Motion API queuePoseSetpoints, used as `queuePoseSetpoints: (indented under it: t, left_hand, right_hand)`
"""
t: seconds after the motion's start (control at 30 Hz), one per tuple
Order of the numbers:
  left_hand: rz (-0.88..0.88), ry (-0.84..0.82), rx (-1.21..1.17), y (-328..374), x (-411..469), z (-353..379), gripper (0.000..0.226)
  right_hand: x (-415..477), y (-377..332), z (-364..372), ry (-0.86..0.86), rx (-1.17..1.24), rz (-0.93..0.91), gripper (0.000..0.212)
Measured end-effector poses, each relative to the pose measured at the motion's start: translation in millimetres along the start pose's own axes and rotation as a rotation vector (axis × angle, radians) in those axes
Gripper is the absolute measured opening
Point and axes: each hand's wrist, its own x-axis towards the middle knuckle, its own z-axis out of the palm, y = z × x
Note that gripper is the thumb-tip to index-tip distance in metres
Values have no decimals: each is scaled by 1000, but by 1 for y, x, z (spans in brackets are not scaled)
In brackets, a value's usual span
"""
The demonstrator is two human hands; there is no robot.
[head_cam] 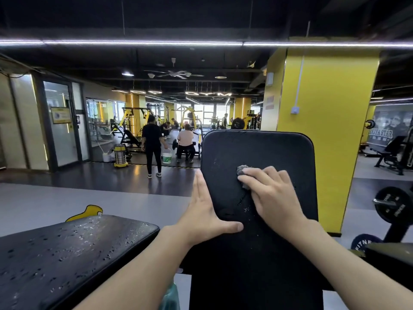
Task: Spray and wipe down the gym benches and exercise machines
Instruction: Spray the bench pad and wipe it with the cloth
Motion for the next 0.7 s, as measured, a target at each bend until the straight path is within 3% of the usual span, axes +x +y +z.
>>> queuePoseSetpoints:
  t: [0.07, 0.23, 0.37, 0.43, 0.6, 0.63, 0.7]
  left_hand:
    - [3, 10, -2, 0, -1, 1, 159]
    - [-19, 16, -44, 2, -2, 3, 153]
    - [-54, -2, -88, 7, -2, 1, 138]
    - [-55, 2, -84, 7, -2, 1, 130]
    - [-53, 7, -68, 8, -2, 2, 112]
    - [-56, 1, -75, 8, -2, 1, 110]
    - [-64, -11, -99, 9, -3, 0, 108]
  right_hand:
    - [-11, -18, 8, 56, 14, 52, 37]
    - [-24, -9, -5, -134, -52, -304, 39]
    - [-12, 7, -7, 24, -65, 40, 34]
    - [-22, -13, 2, 43, -28, 57, 34]
    - [-29, -2, -11, -147, -69, -330, 32]
    - [-25, 11, -14, -136, -87, -292, 34]
    - [-18, 26, -16, -28, -72, -35, 37]
